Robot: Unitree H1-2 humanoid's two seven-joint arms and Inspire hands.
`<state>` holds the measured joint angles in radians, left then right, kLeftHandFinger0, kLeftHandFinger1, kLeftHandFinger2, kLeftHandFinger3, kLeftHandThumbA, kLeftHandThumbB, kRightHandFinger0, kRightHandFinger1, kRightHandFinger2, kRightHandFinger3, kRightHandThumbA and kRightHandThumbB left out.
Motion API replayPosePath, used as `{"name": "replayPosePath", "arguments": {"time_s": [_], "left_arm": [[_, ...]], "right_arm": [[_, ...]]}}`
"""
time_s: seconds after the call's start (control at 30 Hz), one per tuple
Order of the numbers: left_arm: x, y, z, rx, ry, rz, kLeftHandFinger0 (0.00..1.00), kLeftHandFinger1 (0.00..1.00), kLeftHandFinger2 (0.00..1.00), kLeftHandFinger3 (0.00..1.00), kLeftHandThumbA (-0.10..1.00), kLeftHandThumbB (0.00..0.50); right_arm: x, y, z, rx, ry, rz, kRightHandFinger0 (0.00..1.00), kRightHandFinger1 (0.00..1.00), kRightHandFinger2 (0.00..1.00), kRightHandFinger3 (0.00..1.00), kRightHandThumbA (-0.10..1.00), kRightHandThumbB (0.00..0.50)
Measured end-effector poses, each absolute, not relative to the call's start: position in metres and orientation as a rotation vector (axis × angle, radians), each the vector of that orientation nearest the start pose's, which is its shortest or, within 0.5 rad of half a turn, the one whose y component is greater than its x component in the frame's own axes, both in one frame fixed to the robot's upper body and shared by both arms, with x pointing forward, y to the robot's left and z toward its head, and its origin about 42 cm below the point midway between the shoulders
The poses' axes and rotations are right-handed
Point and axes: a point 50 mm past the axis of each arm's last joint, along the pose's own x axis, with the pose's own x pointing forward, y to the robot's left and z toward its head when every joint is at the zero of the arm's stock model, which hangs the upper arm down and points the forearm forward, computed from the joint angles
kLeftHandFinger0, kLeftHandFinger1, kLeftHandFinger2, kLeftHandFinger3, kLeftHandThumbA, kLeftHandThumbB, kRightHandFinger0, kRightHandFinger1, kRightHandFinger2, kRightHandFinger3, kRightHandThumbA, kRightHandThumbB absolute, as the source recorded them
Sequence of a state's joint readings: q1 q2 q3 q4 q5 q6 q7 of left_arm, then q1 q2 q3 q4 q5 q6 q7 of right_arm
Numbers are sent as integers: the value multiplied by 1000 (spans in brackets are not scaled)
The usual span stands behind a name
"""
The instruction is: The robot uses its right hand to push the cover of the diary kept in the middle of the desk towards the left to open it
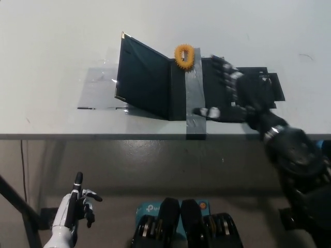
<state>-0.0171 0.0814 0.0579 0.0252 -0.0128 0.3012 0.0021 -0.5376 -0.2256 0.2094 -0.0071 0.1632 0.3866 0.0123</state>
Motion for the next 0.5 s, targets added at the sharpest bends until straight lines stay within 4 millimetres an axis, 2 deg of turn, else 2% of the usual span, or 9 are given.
{"name": "replayPosePath", "arguments": {"time_s": [0.1,0.17,0.2,0.27,0.3,0.37,0.43,0.47,0.5], "left_arm": [[286,255,74,59,307,70,129,153,97,276,1000,465],[285,256,74,58,307,74,142,169,130,268,1000,465],[285,256,74,57,307,76,150,169,125,264,1000,475],[284,258,74,57,309,80,151,168,124,266,1000,475],[284,259,74,56,310,85,139,164,128,279,1000,477],[282,262,73,54,310,96,97,143,130,287,1000,478],[279,267,73,53,307,113,76,132,125,280,1000,480],[279,268,74,52,306,119,74,138,130,280,1000,486],[278,270,73,52,306,125,69,132,129,281,1000,493]], "right_arm": [[406,-206,247,-105,-102,257,1000,1000,1000,1000,1000,152],[390,-229,249,-31,-124,197,1000,1000,1000,1000,1000,120],[381,-241,250,8,-138,165,950,1000,1000,1000,1000,132],[368,-260,251,60,-158,107,855,937,927,999,1000,141],[358,-274,251,98,-175,62,794,876,861,934,1000,169],[341,-296,248,160,-197,-20,664,747,743,819,1000,176],[323,-315,237,221,-200,-110,620,693,692,779,1000,176],[317,-320,231,240,-194,-139,577,646,655,747,1000,188],[312,-325,224,254,-188,-168,561,633,655,752,1000,179]]}}
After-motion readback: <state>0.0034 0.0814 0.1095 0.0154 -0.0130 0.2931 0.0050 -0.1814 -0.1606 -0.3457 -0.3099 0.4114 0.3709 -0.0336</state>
